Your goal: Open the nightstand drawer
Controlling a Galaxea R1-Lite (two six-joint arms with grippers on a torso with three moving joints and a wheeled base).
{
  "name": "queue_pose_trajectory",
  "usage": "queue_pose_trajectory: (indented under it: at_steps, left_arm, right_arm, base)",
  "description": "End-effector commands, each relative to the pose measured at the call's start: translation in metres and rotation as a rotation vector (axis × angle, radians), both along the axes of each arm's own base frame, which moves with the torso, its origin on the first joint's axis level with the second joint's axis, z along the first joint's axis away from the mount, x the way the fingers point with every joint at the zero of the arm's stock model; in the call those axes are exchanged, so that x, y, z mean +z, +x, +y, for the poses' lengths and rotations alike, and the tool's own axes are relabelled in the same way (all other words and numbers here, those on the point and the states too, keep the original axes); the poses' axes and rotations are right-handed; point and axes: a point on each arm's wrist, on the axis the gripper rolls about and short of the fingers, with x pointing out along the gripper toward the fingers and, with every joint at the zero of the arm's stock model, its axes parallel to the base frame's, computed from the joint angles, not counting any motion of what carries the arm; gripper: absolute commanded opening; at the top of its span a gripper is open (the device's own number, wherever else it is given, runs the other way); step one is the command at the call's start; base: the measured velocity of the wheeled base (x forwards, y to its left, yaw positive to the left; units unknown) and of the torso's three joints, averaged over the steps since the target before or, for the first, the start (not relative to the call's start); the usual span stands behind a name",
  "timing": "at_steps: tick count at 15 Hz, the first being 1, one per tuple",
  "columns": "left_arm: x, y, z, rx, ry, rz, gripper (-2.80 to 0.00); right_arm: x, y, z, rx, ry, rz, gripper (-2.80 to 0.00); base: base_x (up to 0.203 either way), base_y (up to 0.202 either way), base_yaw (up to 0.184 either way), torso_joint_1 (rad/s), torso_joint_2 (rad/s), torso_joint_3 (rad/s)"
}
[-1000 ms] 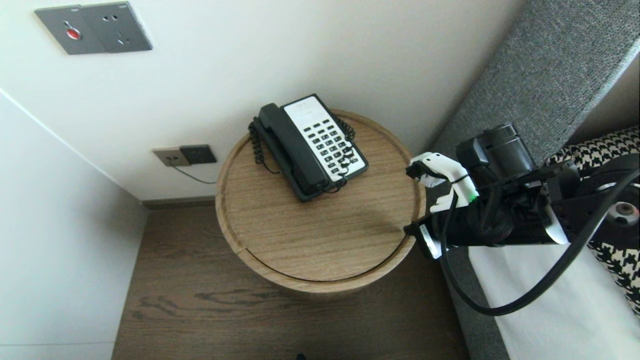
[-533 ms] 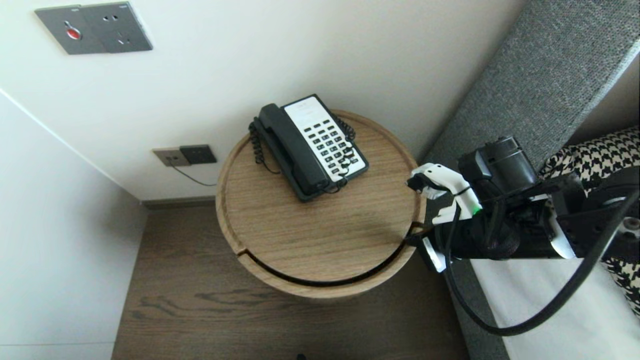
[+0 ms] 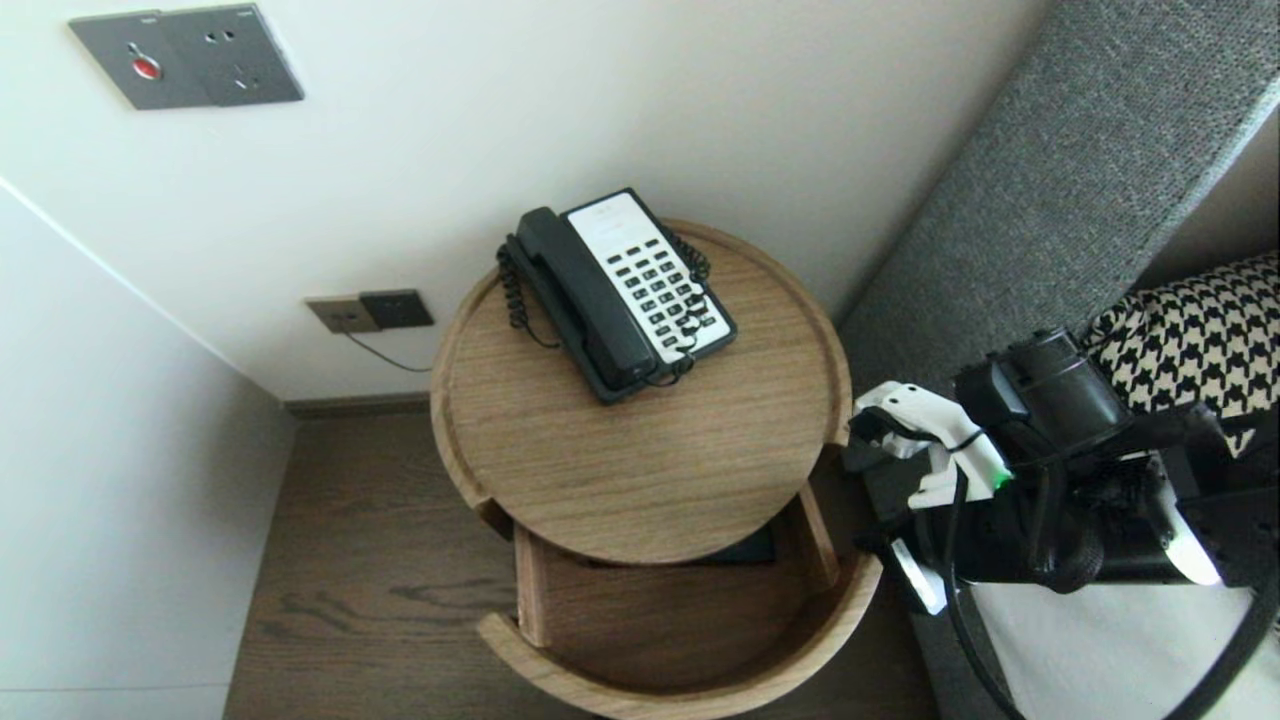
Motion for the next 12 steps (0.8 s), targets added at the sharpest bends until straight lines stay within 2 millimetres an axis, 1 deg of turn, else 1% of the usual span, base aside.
queue_pose_trajectory:
  at_steps: [1, 5, 10, 12]
  left_arm:
    - [0.000, 0.000, 0.000, 0.000, 0.000, 0.001, -2.80]
    - [0.000, 0.000, 0.000, 0.001, 0.000, 0.001, -2.80]
    - [0.000, 0.000, 0.000, 0.000, 0.000, 0.001, -2.80]
    - [0.000, 0.000, 0.000, 0.001, 0.000, 0.001, -2.80]
  right_arm:
    - [-0.002, -0.014, -0.008, 0.004, -0.001, 0.002, -2.80]
    - [-0.013, -0.033, -0.018, 0.011, -0.022, 0.033, -2.80]
    - [-0.020, -0.057, -0.019, 0.063, -0.038, 0.053, -2.80]
    - [-0.021, -0.063, -0.021, 0.058, -0.066, 0.045, -2.80]
  base:
    - [0.000, 0.000, 0.000, 0.000, 0.00, 0.000]
    - [0.000, 0.000, 0.000, 0.000, 0.00, 0.000]
    - [0.000, 0.000, 0.000, 0.000, 0.00, 0.000]
    - [0.000, 0.000, 0.000, 0.000, 0.00, 0.000]
